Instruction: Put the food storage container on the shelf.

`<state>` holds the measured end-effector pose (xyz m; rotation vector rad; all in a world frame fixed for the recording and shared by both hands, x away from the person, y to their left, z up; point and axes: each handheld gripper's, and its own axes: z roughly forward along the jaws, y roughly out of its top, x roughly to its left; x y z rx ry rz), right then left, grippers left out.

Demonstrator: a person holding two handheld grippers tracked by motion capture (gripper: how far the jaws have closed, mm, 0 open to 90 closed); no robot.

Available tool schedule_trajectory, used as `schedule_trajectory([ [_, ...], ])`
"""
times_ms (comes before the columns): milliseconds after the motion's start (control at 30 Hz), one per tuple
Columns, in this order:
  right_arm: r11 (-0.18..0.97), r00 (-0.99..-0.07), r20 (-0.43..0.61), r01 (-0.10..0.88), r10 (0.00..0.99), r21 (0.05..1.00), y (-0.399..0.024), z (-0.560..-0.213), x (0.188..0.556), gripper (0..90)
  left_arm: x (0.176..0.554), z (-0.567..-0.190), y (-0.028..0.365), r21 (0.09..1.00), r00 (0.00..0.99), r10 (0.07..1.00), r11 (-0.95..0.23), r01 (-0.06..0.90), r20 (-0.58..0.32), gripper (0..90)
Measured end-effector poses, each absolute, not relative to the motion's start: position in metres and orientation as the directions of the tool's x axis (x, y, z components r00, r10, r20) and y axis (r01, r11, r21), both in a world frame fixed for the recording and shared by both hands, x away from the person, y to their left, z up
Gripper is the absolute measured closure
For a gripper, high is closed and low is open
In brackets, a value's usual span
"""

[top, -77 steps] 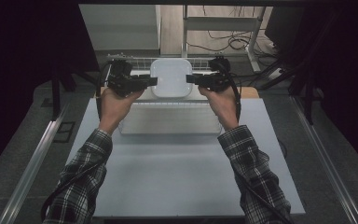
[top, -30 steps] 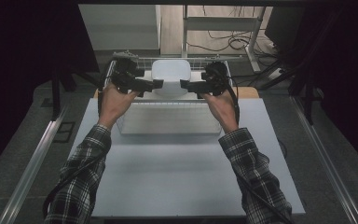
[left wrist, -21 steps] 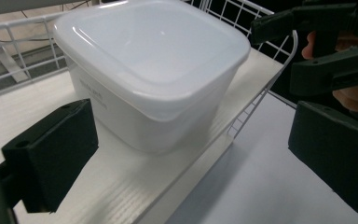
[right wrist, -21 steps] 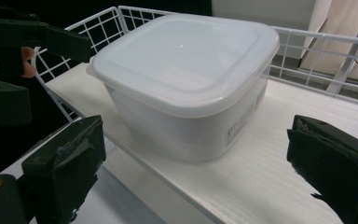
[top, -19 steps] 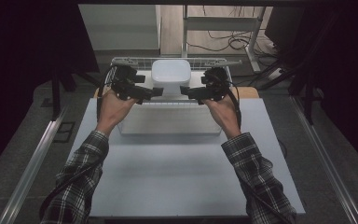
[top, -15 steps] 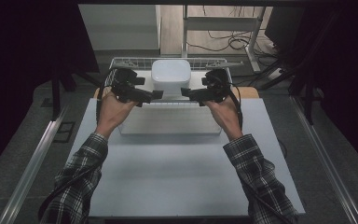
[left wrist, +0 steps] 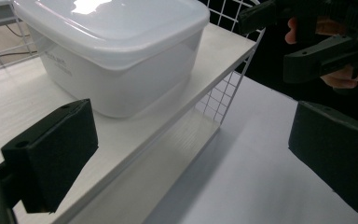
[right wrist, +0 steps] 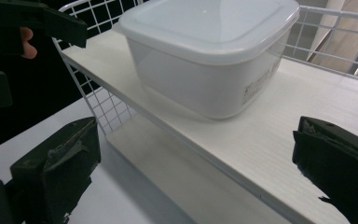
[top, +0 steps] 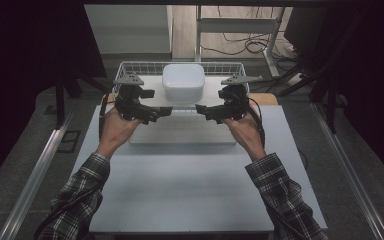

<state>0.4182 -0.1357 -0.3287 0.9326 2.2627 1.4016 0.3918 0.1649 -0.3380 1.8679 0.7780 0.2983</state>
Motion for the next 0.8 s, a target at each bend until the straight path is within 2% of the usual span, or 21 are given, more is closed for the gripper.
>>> schedule_trajectory([
  [233,0.332,-0.747,0.038,0.340,0.664,0.880,-0.144,-0.335,0.406,0.5,0.377,-0.347,0.167,0.893,0.770,0.630,-0.283,0.350,-0.102,0.0],
  [800,0.374,-0.756,0.001,0.325,0.655,0.869,-0.152,-0.358,0.374,0.0,0.346,-0.381,0.163,0.893,0.784,0.611,-0.287,0.346,-0.107,0.0],
])
